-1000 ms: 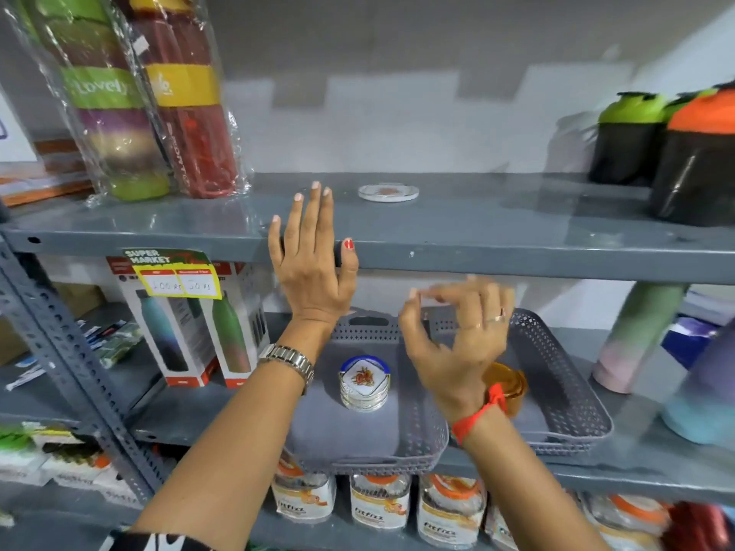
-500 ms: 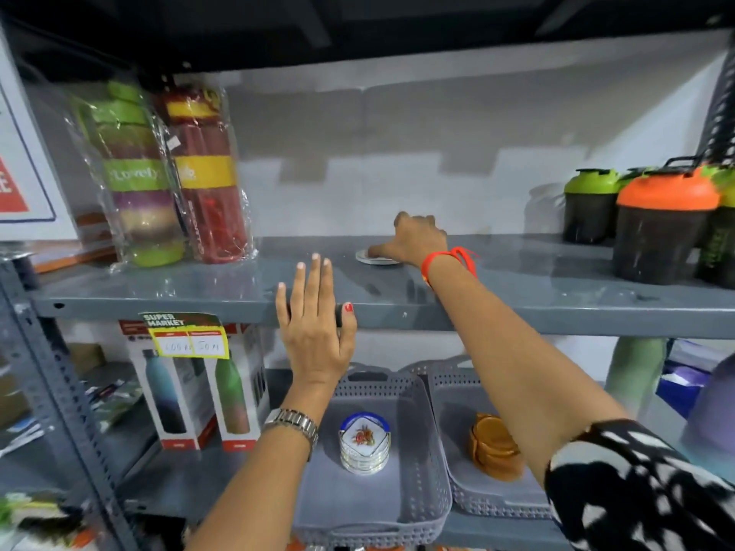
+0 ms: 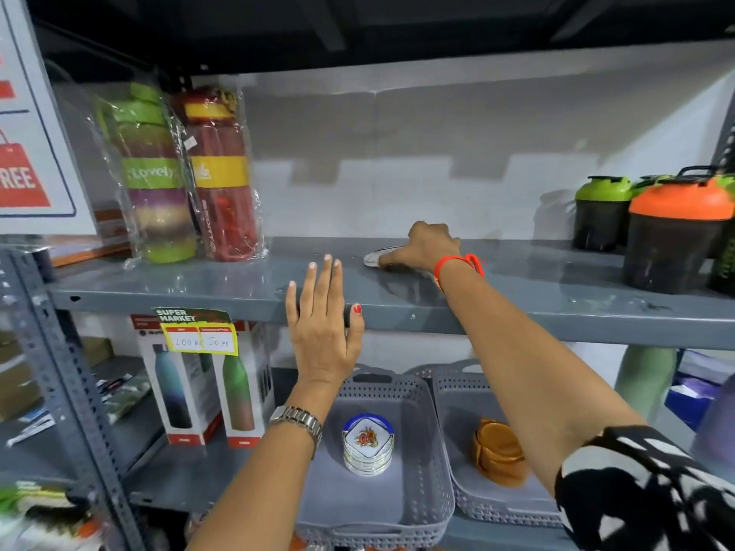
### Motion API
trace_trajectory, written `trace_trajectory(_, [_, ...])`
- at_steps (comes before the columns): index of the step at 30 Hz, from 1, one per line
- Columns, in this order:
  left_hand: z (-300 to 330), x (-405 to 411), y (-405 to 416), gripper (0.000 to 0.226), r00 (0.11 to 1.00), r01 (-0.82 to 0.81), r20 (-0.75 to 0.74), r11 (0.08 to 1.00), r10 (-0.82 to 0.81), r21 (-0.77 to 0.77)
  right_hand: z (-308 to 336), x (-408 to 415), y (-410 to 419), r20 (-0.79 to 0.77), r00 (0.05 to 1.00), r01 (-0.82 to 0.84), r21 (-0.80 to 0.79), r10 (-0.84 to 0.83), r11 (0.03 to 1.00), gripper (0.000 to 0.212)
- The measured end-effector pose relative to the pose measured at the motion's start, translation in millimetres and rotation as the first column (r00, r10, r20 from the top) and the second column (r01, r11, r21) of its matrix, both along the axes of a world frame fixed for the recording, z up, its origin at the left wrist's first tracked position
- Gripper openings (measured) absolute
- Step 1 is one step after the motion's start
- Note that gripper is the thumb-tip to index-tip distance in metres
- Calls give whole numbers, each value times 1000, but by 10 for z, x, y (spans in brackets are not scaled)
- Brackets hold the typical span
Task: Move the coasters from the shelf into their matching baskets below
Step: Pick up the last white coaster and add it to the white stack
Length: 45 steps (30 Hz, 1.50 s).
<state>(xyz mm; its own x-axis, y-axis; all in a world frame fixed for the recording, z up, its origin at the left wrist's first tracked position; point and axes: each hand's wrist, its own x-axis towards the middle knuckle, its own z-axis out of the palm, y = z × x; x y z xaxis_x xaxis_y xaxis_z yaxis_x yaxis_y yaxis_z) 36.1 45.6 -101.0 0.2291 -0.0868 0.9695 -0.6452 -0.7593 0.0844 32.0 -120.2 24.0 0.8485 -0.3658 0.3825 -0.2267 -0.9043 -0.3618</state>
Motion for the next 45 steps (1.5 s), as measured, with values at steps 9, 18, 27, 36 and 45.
trace_trajectory(9, [9, -10, -13, 54, 1000, 12, -3, 1000, -12, -20, -5, -338, 64, 630, 749, -84, -212, 202, 974, 58])
trace_trajectory(18, [8, -2, -35, 52, 999, 41, -13, 998, -41, -48, -188, -985, 243, 936, 249, -213, -199, 250, 956, 61])
trace_trajectory(27, [-3, 15, -27, 54, 999, 36, -3, 998, -36, -41, -320, -1379, 375, 939, 189, -305, -223, 288, 926, 65])
trace_trajectory(36, [-26, 53, -28, 53, 999, 11, 42, 999, -10, -45, -1011, -1580, 395, 916, 342, -386, -65, 208, 920, 65])
trace_trajectory(45, [-24, 57, -50, 52, 996, 7, 87, 998, -1, -63, -2419, -1509, 538, 671, 716, -470, 259, 193, 844, 63])
